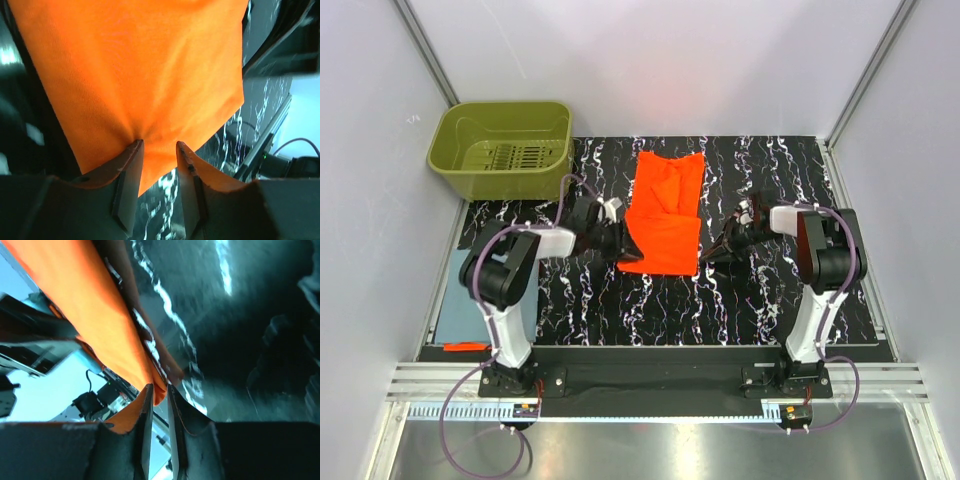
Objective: Fold and stack the t-shirts
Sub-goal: Fold the tshirt
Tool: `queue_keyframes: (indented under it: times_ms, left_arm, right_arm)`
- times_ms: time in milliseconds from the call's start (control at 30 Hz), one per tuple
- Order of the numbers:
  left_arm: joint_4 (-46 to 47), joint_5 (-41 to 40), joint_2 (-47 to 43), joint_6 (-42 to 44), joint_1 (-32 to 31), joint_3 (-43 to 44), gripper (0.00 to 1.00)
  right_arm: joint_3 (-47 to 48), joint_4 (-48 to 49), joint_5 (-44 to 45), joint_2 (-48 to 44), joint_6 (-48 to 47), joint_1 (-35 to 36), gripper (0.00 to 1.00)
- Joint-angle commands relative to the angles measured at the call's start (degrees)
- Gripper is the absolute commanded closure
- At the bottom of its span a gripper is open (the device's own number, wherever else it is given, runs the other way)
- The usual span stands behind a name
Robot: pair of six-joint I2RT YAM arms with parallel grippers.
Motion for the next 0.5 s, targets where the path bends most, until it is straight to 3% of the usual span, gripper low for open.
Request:
queue_keyframes:
  times_ms: [0, 100, 133, 267, 467]
  left_arm:
    - [0.0, -2.7, -6.1, -1.8, -0.6, -6.1, 0.60]
    - [-0.5, -4.4, -13.2, -4.9, -1.9, -8.0, 0.51]
    - [-4.4, -8.5, -14.9, -5.4, -2.6, -7.7, 0.47]
    - [-9.3, -17.8, -25.7, -13.1, -3.0, -9.8, 0.37]
    - [-8.3, -27.2, -38.2, -28.2, -3.5, -21.4, 0.36]
  right_arm:
    - [0.3, -2.6, 2.9, -6.2, -2.3, 0.0, 0.75]
    - [-0.9, -4.2, 3.2, -10.4, -1.3, 0.1, 0.74]
    - [-1.8, -4.2, 3.4, -11.6, -0.4, 0.1, 0.73]
    - [-10.2, 3.3, 3.9, -18.7, 10.0, 0.2, 0.54]
    - [-21.2, 14.0, 8.2, -26.8, 24.2, 6.3, 0.47]
